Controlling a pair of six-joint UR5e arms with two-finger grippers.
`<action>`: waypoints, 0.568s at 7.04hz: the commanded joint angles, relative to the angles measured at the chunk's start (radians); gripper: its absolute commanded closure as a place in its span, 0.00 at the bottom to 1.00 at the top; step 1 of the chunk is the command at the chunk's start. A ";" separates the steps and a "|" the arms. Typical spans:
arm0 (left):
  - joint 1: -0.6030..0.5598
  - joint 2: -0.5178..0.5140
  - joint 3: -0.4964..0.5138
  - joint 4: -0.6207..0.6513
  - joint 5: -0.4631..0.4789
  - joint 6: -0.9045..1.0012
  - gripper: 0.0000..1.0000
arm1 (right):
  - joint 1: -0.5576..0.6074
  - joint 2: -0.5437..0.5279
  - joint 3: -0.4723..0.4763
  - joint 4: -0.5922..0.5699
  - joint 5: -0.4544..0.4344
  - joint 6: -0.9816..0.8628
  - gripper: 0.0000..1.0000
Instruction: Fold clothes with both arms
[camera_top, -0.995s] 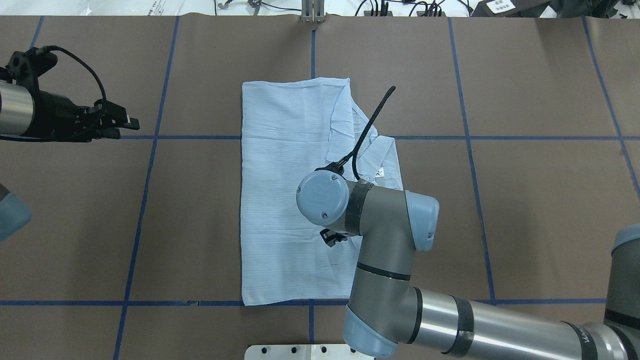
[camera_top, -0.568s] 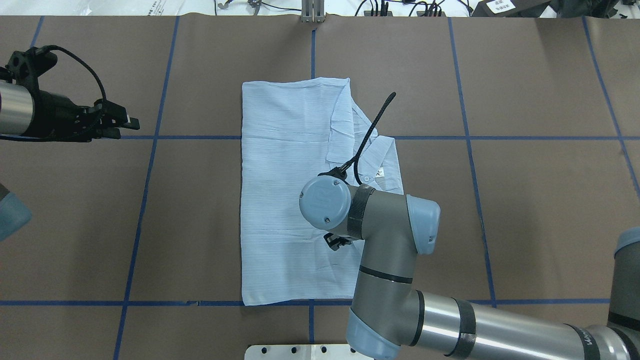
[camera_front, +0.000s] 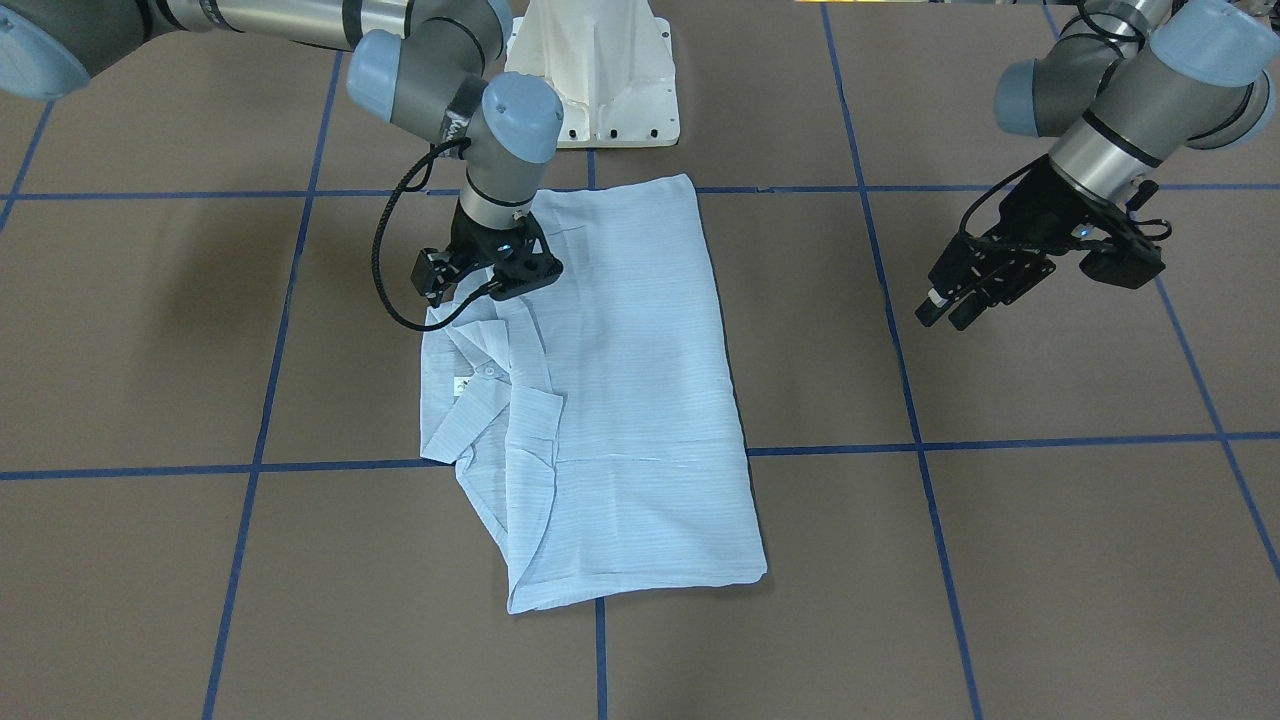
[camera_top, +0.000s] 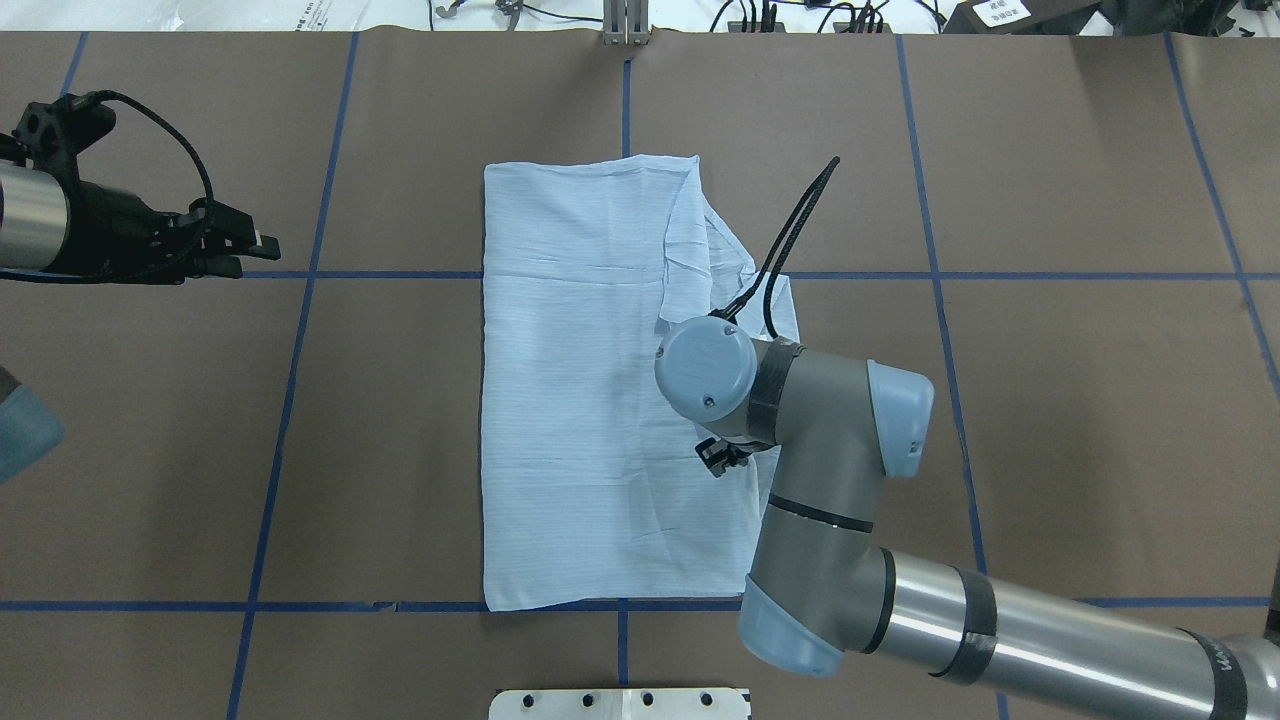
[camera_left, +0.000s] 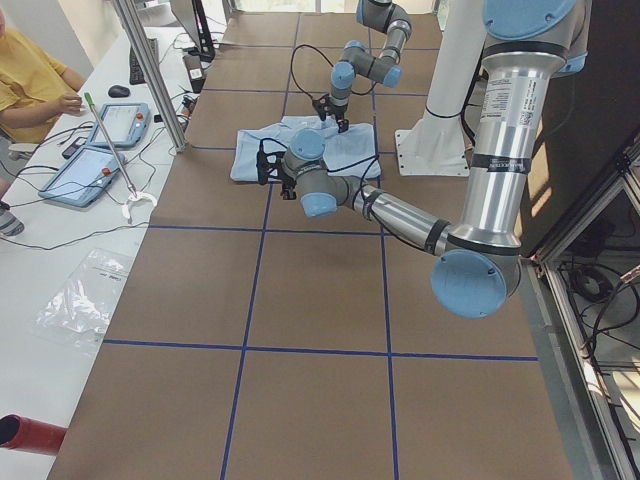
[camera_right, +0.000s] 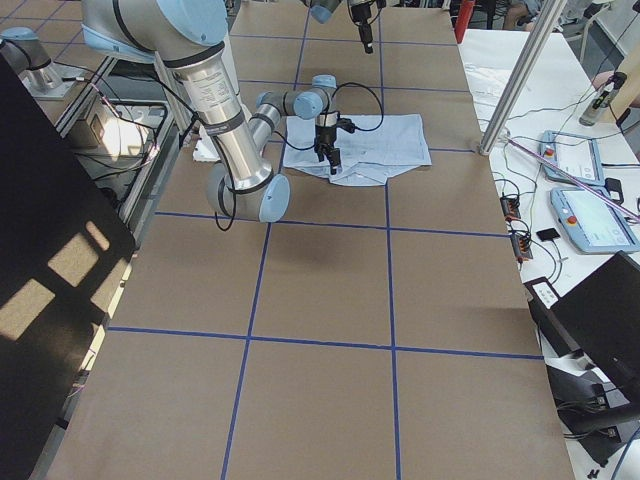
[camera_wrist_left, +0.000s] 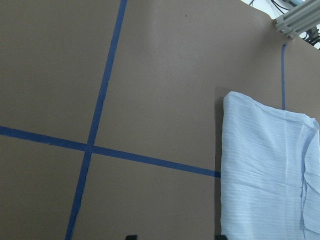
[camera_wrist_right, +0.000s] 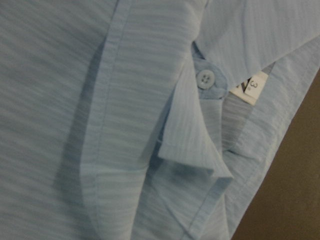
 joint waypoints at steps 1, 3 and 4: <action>0.000 -0.001 -0.011 0.002 -0.001 0.000 0.40 | 0.057 -0.120 0.109 -0.024 0.009 -0.116 0.00; -0.001 0.000 -0.018 0.002 -0.006 0.000 0.40 | 0.045 -0.153 0.211 -0.122 0.007 -0.108 0.00; -0.003 0.000 -0.026 0.003 -0.013 0.000 0.40 | 0.045 -0.079 0.202 -0.182 0.012 -0.093 0.00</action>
